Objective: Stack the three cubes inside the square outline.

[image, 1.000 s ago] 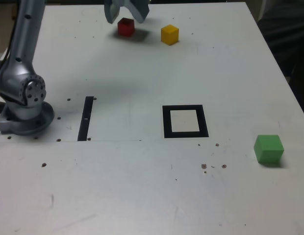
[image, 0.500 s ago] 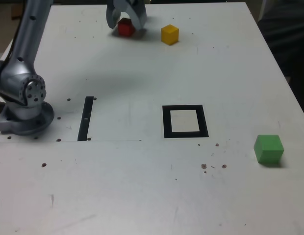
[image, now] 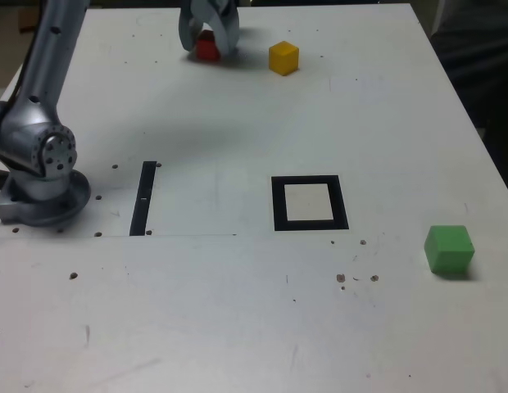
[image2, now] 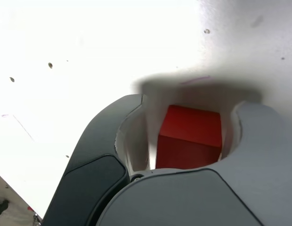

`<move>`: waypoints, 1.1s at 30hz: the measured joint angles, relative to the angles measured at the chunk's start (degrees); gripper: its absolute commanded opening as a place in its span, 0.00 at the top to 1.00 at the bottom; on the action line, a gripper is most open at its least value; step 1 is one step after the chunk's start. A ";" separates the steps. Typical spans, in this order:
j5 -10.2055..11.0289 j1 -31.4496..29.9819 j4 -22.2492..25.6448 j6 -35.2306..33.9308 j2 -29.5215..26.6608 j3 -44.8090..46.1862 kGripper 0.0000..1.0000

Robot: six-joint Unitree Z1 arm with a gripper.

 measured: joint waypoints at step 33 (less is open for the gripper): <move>-5.59 -7.04 0.79 -12.06 -11.37 8.37 0.67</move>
